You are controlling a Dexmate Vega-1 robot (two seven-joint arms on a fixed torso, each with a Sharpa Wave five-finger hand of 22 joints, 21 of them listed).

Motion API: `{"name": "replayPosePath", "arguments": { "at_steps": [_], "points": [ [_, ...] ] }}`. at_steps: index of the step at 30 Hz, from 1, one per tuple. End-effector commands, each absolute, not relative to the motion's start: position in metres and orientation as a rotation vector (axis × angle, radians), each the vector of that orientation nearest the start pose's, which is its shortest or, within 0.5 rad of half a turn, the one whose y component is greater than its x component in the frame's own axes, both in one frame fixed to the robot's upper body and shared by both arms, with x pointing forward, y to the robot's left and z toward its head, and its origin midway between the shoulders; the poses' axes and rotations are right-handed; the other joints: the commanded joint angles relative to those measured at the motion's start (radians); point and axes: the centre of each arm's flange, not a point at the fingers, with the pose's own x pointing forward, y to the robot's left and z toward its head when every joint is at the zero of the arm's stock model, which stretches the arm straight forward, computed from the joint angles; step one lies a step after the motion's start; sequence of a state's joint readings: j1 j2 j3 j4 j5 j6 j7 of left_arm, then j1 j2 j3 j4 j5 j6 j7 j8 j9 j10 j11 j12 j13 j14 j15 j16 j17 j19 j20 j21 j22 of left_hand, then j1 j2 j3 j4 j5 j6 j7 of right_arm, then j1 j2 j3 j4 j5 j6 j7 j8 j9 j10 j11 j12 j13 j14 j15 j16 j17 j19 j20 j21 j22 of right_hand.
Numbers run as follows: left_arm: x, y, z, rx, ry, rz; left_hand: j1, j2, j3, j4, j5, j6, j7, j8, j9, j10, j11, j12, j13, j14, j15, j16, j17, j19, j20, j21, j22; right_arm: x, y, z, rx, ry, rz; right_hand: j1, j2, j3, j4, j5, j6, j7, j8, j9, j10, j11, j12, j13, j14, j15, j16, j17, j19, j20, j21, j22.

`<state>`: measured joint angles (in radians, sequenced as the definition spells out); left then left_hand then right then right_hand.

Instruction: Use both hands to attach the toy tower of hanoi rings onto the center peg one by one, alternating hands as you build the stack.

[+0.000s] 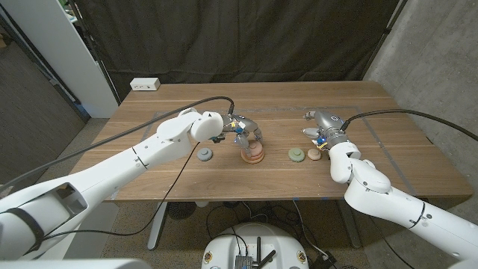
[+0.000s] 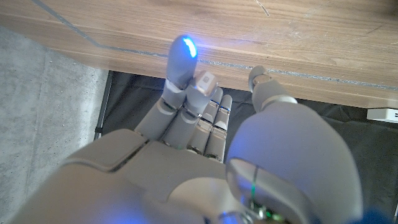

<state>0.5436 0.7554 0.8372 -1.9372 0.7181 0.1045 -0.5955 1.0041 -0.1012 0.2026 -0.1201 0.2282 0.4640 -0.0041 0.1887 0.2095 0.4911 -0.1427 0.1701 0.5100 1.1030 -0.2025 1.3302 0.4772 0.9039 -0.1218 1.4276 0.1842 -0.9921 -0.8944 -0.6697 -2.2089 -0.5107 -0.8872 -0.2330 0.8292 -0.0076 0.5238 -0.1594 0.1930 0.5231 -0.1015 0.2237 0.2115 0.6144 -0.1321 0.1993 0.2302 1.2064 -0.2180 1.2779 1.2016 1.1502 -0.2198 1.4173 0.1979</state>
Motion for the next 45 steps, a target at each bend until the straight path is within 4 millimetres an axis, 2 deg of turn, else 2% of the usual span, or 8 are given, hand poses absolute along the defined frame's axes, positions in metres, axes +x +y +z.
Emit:
{"name": "replayPosePath", "arguments": {
  "at_steps": [1,17,37,45],
  "points": [
    [0.555,0.09,0.026,1.904,-0.567,-0.497,-0.011,0.001,-0.007,-0.001,0.0,-0.014,-0.001,0.0,-0.002,-0.018,0.006,0.004,-0.002,-0.008,-0.018,-0.003,0.004,-0.008,-0.086,-0.002,0.003,0.52,-0.228,-0.032,-1.295,-0.395,-0.339,-0.006,0.002,0.003,0.004,0.002,0.01,0.002,0.002,0.002,0.004,-0.001,-0.001,0.001,0.003,-0.001,0.003,0.005,-0.001,0.002,0.004,0.002],
    [0.548,0.101,0.032,1.866,-0.569,-0.451,-0.025,0.004,-0.012,-0.006,0.001,-0.023,0.022,0.009,-0.005,-0.017,0.027,0.018,-0.013,-0.019,-0.018,-0.002,0.005,-0.013,-0.088,-0.004,0.005,0.52,-0.228,-0.03,-1.297,-0.406,-0.342,-0.007,0.0,0.003,0.002,0.003,0.013,0.005,0.002,0.002,0.006,0.0,-0.001,0.001,-0.001,-0.001,0.0,0.004,-0.002,0.001,0.004,0.002],
    [0.536,0.147,0.033,1.715,-0.5,-0.288,-0.008,0.018,-0.003,-0.02,0.008,-0.059,0.01,0.005,-0.007,-0.048,0.042,0.015,-0.025,-0.026,-0.019,-0.001,0.003,-0.014,-0.089,-0.001,0.007,0.526,-0.223,-0.029,-1.286,-0.443,-0.301,-0.017,-0.01,0.0,0.001,0.006,0.025,0.007,0.007,0.005,0.001,0.004,-0.002,0.0,-0.004,-0.001,0.0,0.006,-0.003,0.002,0.006,0.004],
    [0.533,0.163,0.033,1.673,-0.48,-0.24,-0.007,0.027,0.001,-0.02,0.011,-0.068,-0.006,0.004,-0.007,-0.061,0.034,0.014,-0.03,-0.026,-0.018,0.0,0.003,-0.016,-0.088,-0.003,0.006,0.526,-0.222,-0.029,-1.279,-0.447,-0.296,-0.021,-0.014,-0.001,0.001,0.007,0.023,0.005,0.006,0.005,-0.003,0.001,-0.003,0.0,-0.006,-0.001,-0.001,0.006,-0.006,0.002,0.004,0.002]
  ]
}}
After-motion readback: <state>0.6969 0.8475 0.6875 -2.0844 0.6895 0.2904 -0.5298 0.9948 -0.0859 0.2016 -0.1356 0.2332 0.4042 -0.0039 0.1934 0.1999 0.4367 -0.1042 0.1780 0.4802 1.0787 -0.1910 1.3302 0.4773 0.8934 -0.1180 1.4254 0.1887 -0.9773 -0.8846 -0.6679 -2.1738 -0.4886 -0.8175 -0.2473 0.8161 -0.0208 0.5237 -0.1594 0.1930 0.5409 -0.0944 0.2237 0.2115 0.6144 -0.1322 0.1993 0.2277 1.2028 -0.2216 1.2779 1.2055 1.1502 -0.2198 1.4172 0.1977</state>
